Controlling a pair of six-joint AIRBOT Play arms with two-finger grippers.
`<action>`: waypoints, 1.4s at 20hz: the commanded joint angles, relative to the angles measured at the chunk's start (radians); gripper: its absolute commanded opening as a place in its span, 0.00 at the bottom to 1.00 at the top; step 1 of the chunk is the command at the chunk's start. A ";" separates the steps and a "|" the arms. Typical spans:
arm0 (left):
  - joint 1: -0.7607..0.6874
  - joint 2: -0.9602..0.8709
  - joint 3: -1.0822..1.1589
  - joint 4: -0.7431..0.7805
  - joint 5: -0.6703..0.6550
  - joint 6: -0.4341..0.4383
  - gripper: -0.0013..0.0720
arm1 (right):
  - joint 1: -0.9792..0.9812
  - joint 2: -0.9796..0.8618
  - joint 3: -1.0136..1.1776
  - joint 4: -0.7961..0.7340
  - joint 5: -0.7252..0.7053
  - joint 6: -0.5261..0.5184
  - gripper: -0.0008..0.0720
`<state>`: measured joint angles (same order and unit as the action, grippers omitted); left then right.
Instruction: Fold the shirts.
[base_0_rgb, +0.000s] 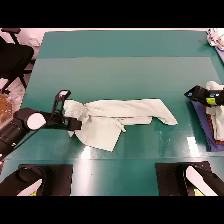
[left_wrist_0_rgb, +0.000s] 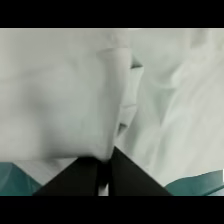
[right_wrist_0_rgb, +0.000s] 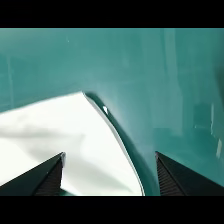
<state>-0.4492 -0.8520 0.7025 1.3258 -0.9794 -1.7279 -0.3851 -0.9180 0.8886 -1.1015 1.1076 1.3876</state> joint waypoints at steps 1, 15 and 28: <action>0.000 0.001 0.135 0.032 -0.102 0.035 0.05 | 0.000 -0.061 0.001 -0.039 0.116 -0.002 0.87; 0.000 0.001 0.273 0.136 -0.204 0.035 0.05 | 0.002 -0.404 0.001 0.031 0.222 -0.047 0.80; 0.000 0.001 0.273 0.133 -0.203 0.034 0.05 | 0.085 -0.404 -0.058 0.054 0.161 0.028 0.19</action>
<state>-0.4492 -0.8516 0.9745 1.4609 -1.1824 -1.6936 -0.2977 -1.3216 0.8593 -1.0512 1.2827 1.3918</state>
